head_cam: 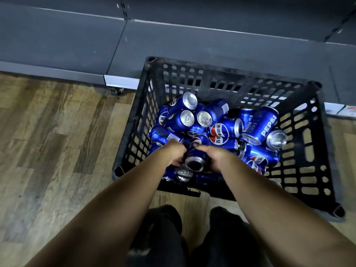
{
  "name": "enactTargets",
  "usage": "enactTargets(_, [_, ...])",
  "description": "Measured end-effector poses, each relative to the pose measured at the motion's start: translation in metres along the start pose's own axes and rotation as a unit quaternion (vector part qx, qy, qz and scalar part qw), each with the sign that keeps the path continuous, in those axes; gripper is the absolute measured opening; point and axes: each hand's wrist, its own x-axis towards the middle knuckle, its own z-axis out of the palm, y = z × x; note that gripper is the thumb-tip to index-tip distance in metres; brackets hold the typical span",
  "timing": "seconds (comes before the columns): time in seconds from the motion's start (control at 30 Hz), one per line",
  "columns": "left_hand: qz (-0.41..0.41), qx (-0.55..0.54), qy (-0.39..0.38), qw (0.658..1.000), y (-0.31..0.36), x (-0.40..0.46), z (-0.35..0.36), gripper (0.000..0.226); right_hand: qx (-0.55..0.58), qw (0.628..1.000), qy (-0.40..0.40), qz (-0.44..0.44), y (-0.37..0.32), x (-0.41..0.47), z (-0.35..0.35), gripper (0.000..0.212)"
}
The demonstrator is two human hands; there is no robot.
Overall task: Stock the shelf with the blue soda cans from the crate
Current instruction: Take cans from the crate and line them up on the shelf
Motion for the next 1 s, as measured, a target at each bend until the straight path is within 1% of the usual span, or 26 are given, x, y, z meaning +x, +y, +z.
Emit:
enactTargets(0.03, [-0.009, -0.005, -0.01, 1.0, 0.004, -0.012, 0.0, 0.021, 0.005, 1.0, 0.007, -0.004, -0.001, -0.011, 0.002, 0.039])
enactTargets(0.07, [-0.013, -0.002, -0.018, 1.0, 0.01, -0.024, -0.001, 0.022, 0.002, 1.0, 0.022, -0.018, 0.0, -0.022, 0.003, 0.049])
enactTargets(0.13, [-0.013, 0.01, -0.026, 1.0, 0.029, -0.054, -0.01, 0.025, -0.015, 0.997, 0.072, -0.039, 0.002, -0.037, 0.0, 0.088])
enactTargets(0.17, [-0.014, 0.014, -0.021, 1.0, 0.04, -0.072, -0.016, 0.03, -0.019, 0.994, 0.093, -0.051, -0.001, -0.055, -0.003, 0.096])
enactTargets(0.23, [-0.019, 0.021, -0.016, 0.999, 0.06, -0.103, -0.029, 0.037, -0.026, 0.987, 0.131, -0.094, -0.006, -0.083, -0.01, 0.084])
enactTargets(0.3, [-0.012, 0.022, -0.016, 1.0, 0.085, -0.143, -0.042, 0.041, -0.024, 0.985, 0.136, -0.109, -0.023, -0.143, -0.012, 0.076])
enactTargets(0.37, [0.003, 0.014, 0.009, 1.0, 0.104, -0.182, -0.051, 0.038, -0.028, 0.986, 0.12, -0.109, -0.035, -0.192, -0.015, 0.067])
enactTargets(0.4, [0.012, 0.015, 0.021, 1.0, 0.114, -0.202, -0.053, 0.035, -0.043, 0.985, 0.125, -0.115, -0.041, -0.211, -0.018, 0.07])
enactTargets(0.47, [0.022, 0.024, 0.032, 0.999, 0.134, -0.243, -0.057, 0.026, -0.068, 0.976, 0.159, -0.131, -0.052, -0.253, -0.019, 0.077])
enactTargets(0.53, [0.028, 0.037, 0.038, 0.998, 0.157, -0.286, -0.062, 0.016, -0.094, 0.969, 0.169, -0.155, -0.065, -0.298, -0.018, 0.073])
enactTargets(0.57, [0.029, 0.044, 0.037, 0.998, 0.17, -0.309, -0.065, 0.014, -0.111, 0.967, 0.163, -0.164, -0.072, -0.322, -0.018, 0.072])
enactTargets(0.63, [0.04, 0.067, 0.037, 0.996, 0.197, -0.351, -0.071, 0.015, -0.145, 0.957, 0.163, -0.189, -0.086, -0.37, -0.017, 0.069])
enactTargets(0.7, [0.062, 0.075, 0.049, 0.994, 0.223, -0.392, -0.08, 0.02, -0.162, 0.937, 0.2, -0.236, -0.098, -0.421, -0.018, 0.062])
enactTargets(0.77, [0.087, 0.072, 0.076, 0.991, 0.247, -0.426, -0.093, 0.029, -0.151, 0.928, 0.21, -0.267, -0.109, -0.463, -0.018, 0.06])
enactTargets(0.83, [0.113, 0.054, 0.108, 0.986, 0.271, -0.458, -0.109, 0.027, -0.141, 0.921, 0.204, -0.301, -0.122, -0.498, -0.017, 0.058])
enactTargets(0.9, [0.128, 0.034, 0.14, 0.981, 0.292, -0.485, -0.122, 0.034, -0.121, 0.912, 0.197, -0.337, -0.132, -0.529, -0.016, 0.056])
enactTargets(0.93, [0.134, 0.026, 0.142, 0.98, 0.301, -0.498, -0.127, 0.037, -0.112, 0.906, 0.196, -0.358, -0.136, -0.545, -0.015, 0.055])
enactTargets(1.0, [0.145, 0.008, 0.12, 0.982, 0.317, -0.526, -0.132, 0.035, -0.101, 0.894, 0.197, -0.39, -0.145, -0.579, -0.012, 0.055])
